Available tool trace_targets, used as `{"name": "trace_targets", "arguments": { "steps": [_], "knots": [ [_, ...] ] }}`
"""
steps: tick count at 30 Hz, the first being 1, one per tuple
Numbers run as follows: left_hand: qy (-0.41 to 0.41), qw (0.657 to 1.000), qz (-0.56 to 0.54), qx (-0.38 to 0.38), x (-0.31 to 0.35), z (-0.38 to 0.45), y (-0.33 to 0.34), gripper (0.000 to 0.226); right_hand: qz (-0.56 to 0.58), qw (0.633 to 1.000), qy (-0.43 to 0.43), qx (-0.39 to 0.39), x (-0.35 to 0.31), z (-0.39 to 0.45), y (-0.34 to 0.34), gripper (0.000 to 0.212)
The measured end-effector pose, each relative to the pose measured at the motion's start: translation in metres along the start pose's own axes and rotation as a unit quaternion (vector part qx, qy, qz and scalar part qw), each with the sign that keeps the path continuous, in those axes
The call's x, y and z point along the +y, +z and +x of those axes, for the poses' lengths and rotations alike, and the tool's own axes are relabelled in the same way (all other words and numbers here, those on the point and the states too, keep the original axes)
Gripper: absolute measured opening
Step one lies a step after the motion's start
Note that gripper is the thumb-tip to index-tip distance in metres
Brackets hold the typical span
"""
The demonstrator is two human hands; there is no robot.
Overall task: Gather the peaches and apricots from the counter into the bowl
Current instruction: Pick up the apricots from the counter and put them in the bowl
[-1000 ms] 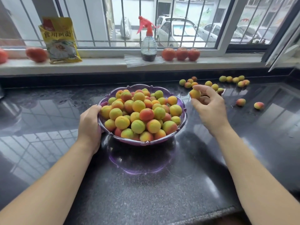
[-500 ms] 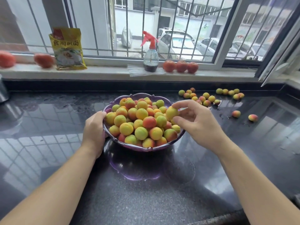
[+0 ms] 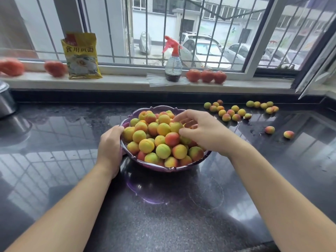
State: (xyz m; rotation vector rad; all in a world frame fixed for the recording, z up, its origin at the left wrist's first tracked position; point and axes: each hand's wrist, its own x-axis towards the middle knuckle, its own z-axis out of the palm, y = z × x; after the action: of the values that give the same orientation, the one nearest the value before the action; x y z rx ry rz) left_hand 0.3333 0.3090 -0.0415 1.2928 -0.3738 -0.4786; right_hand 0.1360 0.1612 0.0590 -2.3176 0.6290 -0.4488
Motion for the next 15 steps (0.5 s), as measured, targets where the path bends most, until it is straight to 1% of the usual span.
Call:
{"name": "trace_targets", "arguments": {
  "steps": [2,3,5,7,9,10,12,13,15],
  "knots": [
    [-0.001,1.000,0.005,-0.004,0.001,-0.001,0.000,0.051,0.046,0.999,0.007,0.008,0.002,-0.001,-0.002,0.021],
    [-0.002,1.000,0.008,-0.004,0.001,0.000,-0.001,0.050,0.070,0.997,0.007,0.030,0.005,-0.001,-0.003,0.019],
    [0.001,1.000,0.016,-0.001,0.000,0.000,-0.001,0.047,0.095,0.989,-0.005,0.115,0.017,0.005,-0.005,0.016],
    [0.006,1.000,0.021,-0.001,0.000,-0.001,-0.001,0.044,0.109,0.971,0.000,0.213,0.041,0.014,-0.008,0.015],
    [0.009,1.000,0.021,-0.003,0.002,-0.001,-0.001,0.042,0.101,0.955,0.058,0.274,0.076,0.024,-0.012,0.017],
    [0.009,1.000,0.018,-0.005,0.002,-0.002,-0.001,0.045,0.065,0.950,0.100,0.287,0.097,0.027,-0.014,0.019],
    [0.008,1.000,0.014,-0.011,0.004,-0.003,-0.001,0.051,-0.054,0.942,0.167,0.288,0.137,0.029,-0.019,0.027],
    [0.008,1.000,0.014,-0.012,0.004,-0.003,-0.001,0.052,-0.105,0.936,0.186,0.279,0.153,0.029,-0.022,0.030],
    [0.010,1.000,0.016,-0.010,0.003,-0.003,0.000,0.050,-0.173,0.926,0.215,0.257,0.178,0.032,-0.028,0.033]
  ]
}}
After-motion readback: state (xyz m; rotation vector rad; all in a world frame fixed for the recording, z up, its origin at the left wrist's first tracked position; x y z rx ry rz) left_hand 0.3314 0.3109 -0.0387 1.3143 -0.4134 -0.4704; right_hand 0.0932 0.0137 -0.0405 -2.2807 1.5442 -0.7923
